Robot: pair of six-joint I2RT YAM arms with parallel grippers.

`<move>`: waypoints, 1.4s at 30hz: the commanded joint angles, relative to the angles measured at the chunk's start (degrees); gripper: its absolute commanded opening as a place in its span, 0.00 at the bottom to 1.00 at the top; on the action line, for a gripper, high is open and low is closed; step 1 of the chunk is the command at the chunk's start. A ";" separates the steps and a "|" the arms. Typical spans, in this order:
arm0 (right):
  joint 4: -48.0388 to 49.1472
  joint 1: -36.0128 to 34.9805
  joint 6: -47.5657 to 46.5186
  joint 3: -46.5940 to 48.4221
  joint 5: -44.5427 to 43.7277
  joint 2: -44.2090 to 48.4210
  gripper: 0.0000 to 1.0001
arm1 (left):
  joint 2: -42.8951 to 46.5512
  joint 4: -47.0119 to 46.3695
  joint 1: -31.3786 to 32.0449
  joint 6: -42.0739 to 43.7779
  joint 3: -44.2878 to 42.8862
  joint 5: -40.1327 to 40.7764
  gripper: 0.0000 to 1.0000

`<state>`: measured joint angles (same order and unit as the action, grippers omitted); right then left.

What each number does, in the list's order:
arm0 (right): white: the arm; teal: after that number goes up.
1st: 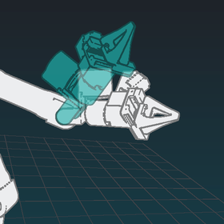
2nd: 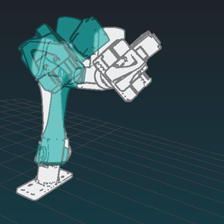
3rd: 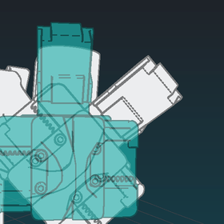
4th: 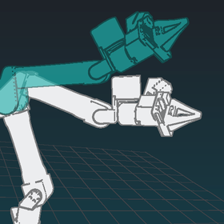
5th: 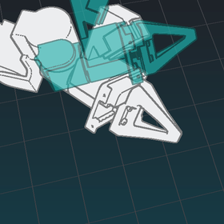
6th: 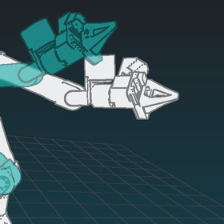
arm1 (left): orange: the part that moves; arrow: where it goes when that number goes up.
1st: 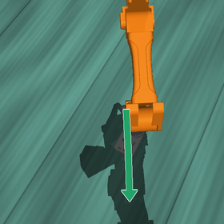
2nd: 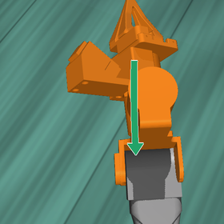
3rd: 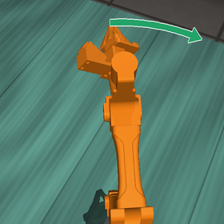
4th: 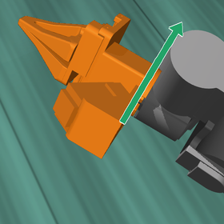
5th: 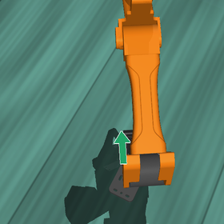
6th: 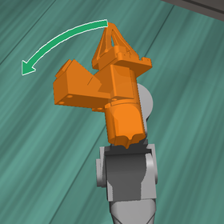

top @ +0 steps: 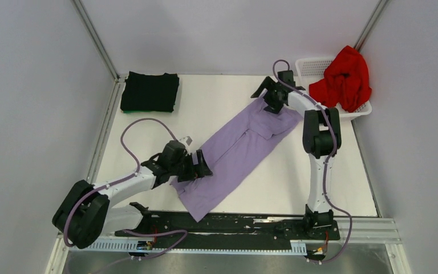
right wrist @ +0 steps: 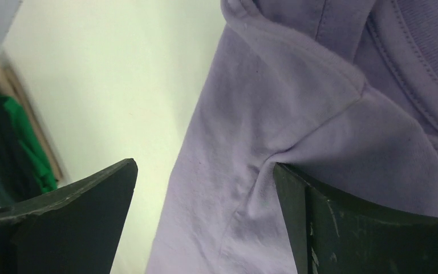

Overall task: Fold and stack the t-shirts
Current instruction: Rotate the tshirt 90 degrees, then grab the bottom of the folded rectangular tshirt with both arms

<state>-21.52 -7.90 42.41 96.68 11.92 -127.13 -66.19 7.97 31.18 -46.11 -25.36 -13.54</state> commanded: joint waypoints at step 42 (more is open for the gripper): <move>-5.25 -7.14 -7.61 -39.31 -5.58 49.63 1.00 | -2.34 12.43 31.07 -2.73 -9.39 10.45 1.00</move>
<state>-18.59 -13.45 27.83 73.06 8.40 -85.97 -68.23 20.95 61.91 -47.68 -36.10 -2.87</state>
